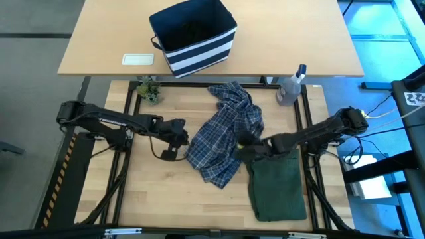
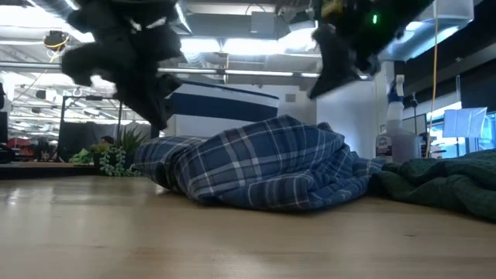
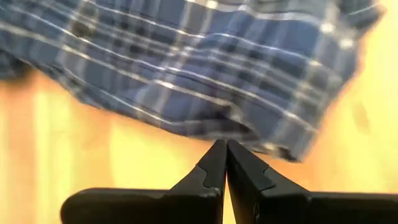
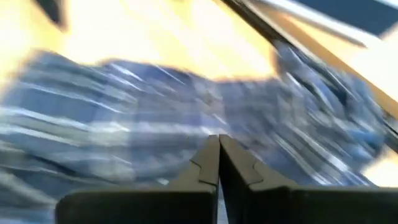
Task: Fold Laundry from Bin
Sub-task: Fold the blue checkered pants
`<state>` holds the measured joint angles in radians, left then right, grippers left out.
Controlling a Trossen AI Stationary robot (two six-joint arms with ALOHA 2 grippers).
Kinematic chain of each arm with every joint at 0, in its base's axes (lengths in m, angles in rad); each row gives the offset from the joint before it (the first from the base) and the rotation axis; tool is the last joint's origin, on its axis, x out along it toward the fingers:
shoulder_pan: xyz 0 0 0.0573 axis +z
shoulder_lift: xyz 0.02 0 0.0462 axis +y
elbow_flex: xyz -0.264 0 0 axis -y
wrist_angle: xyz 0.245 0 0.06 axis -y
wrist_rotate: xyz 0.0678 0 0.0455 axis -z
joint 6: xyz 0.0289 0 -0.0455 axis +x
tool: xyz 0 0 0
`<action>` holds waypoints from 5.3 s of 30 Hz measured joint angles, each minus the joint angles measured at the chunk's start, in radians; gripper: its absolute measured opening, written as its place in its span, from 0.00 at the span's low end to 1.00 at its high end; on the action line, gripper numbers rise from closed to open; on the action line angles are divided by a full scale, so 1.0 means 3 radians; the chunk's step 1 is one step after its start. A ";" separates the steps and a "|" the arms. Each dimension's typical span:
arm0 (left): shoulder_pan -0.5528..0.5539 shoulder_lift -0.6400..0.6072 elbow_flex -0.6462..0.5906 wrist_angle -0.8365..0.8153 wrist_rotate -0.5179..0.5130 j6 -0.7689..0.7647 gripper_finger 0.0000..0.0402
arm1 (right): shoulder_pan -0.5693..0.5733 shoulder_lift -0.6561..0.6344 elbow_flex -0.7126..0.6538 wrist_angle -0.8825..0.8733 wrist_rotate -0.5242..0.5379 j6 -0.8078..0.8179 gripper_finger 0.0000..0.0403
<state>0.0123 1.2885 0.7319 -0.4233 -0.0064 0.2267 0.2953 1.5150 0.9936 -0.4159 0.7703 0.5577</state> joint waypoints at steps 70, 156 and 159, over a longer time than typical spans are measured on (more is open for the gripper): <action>-0.0133 0.0330 -0.0856 0.1801 0.0403 -0.1458 0.51 | 0.0083 0.1797 0.1603 -0.0016 -0.1959 -0.1674 0.30; -0.0270 0.0221 -0.0449 0.1202 -0.0653 -0.0608 0.29 | 0.0086 0.1792 0.2443 -0.1330 -0.1870 -0.1709 0.38; -0.0171 0.0221 -0.0449 0.1228 -0.0505 -0.0531 0.29 | 0.0086 0.1792 0.2443 -0.1083 -0.1999 -0.1748 0.40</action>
<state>-0.0391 1.3548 0.5972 -0.0549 -0.1580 0.0675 0.3210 2.0525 1.7264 -0.7407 0.1705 0.0334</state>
